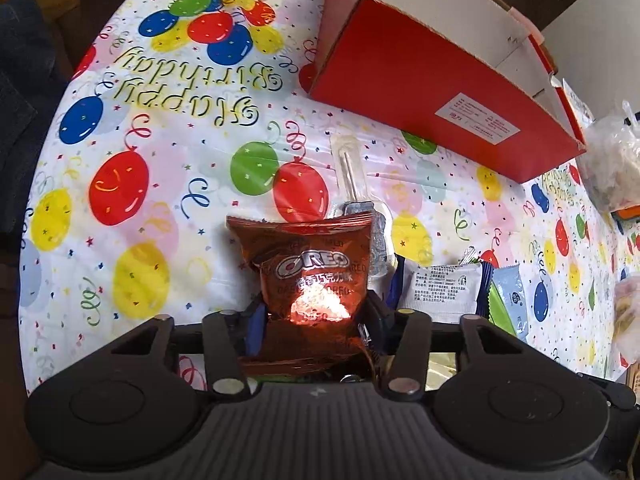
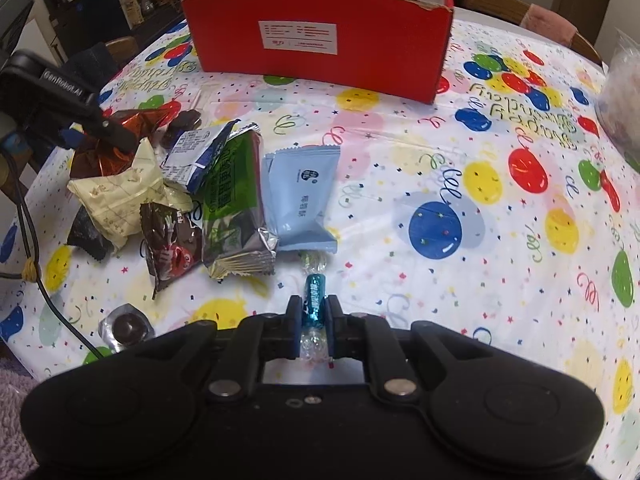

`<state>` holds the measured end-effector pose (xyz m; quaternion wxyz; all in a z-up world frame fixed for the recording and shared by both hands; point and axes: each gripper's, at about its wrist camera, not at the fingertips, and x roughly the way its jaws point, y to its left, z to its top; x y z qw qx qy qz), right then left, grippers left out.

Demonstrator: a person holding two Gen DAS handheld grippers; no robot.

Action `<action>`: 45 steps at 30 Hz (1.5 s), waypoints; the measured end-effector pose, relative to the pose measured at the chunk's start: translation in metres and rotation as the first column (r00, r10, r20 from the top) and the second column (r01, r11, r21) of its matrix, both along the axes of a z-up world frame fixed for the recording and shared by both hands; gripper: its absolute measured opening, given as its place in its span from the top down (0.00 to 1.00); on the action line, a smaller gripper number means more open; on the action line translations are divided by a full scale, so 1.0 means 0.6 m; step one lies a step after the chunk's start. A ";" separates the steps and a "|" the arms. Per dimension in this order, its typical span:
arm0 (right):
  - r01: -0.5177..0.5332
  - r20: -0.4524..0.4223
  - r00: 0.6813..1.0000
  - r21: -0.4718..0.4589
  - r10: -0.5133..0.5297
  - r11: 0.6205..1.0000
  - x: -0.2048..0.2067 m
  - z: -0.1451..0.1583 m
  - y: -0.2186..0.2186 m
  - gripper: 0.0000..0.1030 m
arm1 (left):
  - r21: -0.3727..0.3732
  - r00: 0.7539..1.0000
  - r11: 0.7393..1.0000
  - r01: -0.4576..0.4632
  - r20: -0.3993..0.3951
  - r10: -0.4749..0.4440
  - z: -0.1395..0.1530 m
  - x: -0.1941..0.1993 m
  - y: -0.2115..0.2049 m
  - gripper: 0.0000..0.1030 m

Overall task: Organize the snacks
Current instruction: 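Grasp the brown Oreo bag with the left tool while the right tool grasps the blue candy stick, then carry the Oreo bag and candy stick into the red box and release both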

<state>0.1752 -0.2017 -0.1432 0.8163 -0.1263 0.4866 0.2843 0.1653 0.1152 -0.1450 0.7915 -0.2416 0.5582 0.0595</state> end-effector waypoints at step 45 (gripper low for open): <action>0.100 0.177 0.971 0.296 -0.157 0.950 0.115 0.238 0.010 0.90 | 0.116 0.962 0.993 0.020 0.268 -0.051 0.205 0.012 -0.024 0.58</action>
